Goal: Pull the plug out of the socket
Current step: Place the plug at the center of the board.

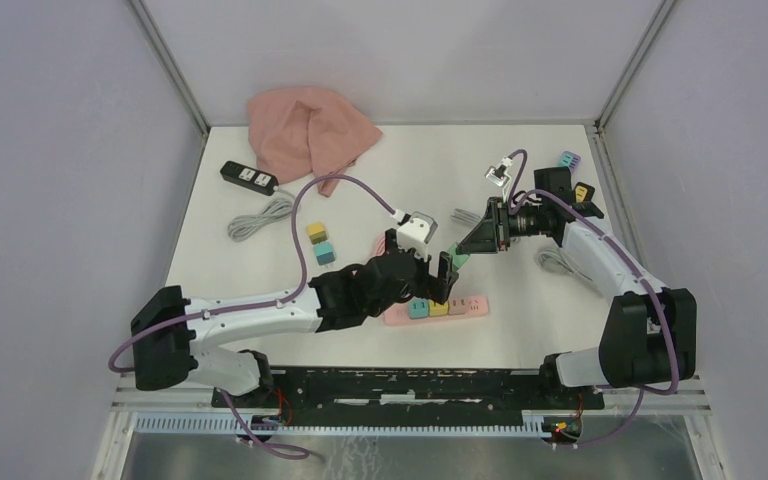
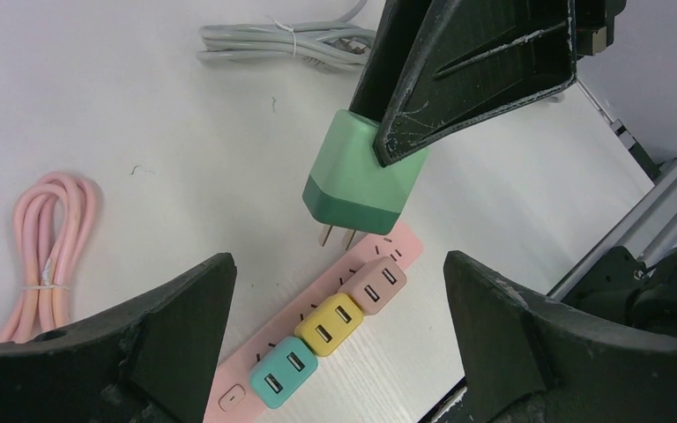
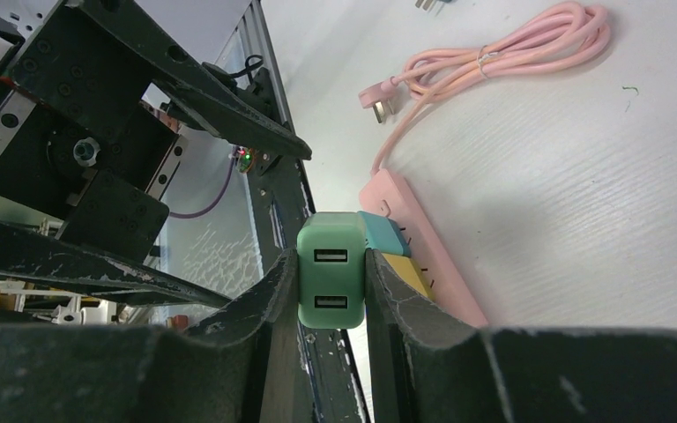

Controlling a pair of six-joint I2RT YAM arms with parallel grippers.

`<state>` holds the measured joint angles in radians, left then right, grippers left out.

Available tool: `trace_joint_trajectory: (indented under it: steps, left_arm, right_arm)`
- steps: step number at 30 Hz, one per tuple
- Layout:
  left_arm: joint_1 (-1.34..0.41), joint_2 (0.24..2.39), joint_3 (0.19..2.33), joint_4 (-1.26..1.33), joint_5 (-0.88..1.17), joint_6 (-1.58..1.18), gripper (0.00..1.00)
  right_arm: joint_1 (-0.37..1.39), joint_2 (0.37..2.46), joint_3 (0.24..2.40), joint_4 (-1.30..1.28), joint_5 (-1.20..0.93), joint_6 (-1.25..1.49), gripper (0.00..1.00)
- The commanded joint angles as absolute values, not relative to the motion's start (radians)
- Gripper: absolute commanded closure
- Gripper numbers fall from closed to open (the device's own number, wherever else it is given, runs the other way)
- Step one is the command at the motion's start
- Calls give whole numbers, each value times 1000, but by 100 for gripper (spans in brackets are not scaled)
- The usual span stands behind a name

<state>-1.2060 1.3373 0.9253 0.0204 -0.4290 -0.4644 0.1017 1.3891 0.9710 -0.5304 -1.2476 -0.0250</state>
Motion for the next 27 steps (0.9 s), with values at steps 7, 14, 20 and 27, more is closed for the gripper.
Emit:
trace_joint_trajectory:
  steps: [7,14,20,27]
  left_arm:
    - [-1213,1405,1017,39,-465,-422,6]
    - [-1213,1489,1081,21,-492,-412,9]
    - [-1213,1578,1180,-36,-544,-337,30]
    - [-1212,1640,1247,-122,-526,-318,77]
  right_arm:
    - [95,1397,972,-485,-1249,7,92]
    - [95,1401,969,-482,-1248,20,92]
    - [95,1399,972,-482,-1253,21,92]
    - [95,1400,971,-482,-1259,23,86]
